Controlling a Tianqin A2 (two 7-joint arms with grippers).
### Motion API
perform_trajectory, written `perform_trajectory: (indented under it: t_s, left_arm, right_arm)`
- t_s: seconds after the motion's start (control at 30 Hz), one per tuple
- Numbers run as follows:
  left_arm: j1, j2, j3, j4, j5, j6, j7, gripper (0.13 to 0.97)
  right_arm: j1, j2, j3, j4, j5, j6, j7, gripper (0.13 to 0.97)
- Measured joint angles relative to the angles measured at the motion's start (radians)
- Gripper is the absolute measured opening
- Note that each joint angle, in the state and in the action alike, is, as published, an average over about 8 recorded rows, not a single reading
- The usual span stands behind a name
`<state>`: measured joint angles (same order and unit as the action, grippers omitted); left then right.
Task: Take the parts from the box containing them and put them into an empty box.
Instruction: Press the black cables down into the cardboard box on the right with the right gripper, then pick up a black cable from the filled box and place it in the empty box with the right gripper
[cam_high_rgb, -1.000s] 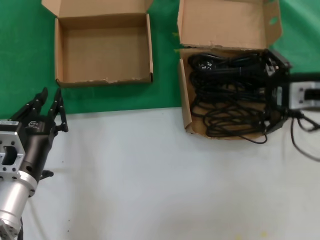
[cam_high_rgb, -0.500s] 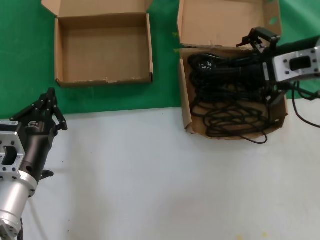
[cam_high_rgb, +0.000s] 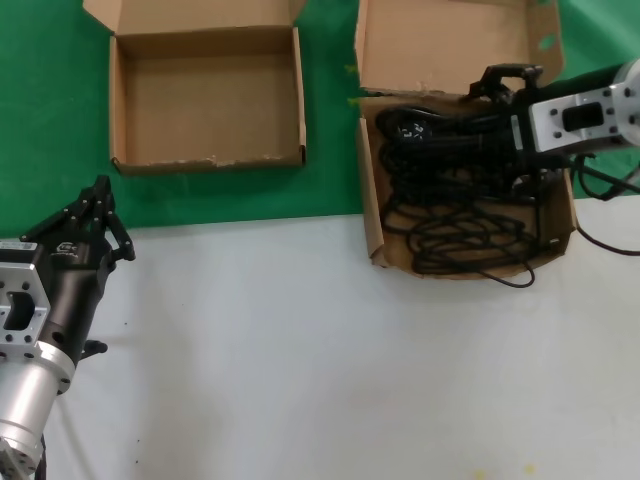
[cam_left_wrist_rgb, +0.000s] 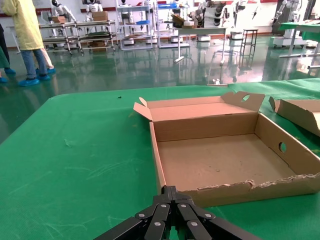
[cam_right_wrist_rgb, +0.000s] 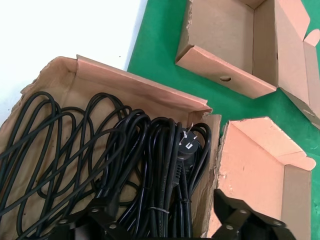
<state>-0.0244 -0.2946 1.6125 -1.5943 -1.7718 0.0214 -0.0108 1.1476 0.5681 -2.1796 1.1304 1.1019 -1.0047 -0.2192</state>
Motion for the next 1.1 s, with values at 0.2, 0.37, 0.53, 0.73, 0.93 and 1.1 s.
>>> perform_trajectory:
  t_s: [0.2, 0.37, 0.53, 0.73, 0.93, 1.1]
  left_arm:
    - [0.000, 0.000, 0.000, 0.000, 0.000, 0.000, 0.000, 0.145]
    - [0.000, 0.000, 0.000, 0.000, 0.000, 0.000, 0.000, 0.145]
    - [0.000, 0.000, 0.000, 0.000, 0.000, 0.000, 0.000, 0.145]
    - [0.000, 0.000, 0.000, 0.000, 0.000, 0.000, 0.000, 0.145]
    - [0.000, 0.000, 0.000, 0.000, 0.000, 0.000, 0.000, 0.145]
    - [0.000, 0.000, 0.000, 0.000, 0.000, 0.000, 0.000, 0.145]
  right_arm:
    - [0.006, -0.008, 0.005, -0.030, 0.003, 0.001, -0.020, 0.647]
    - [0.009, -0.014, 0.008, -0.057, 0.007, 0.006, -0.039, 0.517]
    - [0.013, -0.022, 0.009, -0.088, 0.010, 0.013, -0.059, 0.424]
    - [0.021, -0.032, 0.007, -0.122, 0.010, 0.019, -0.081, 0.316]
    - [0.028, -0.030, 0.012, -0.113, 0.014, 0.014, -0.079, 0.230]
    - [0.030, -0.006, 0.027, -0.033, 0.014, -0.006, -0.037, 0.215]
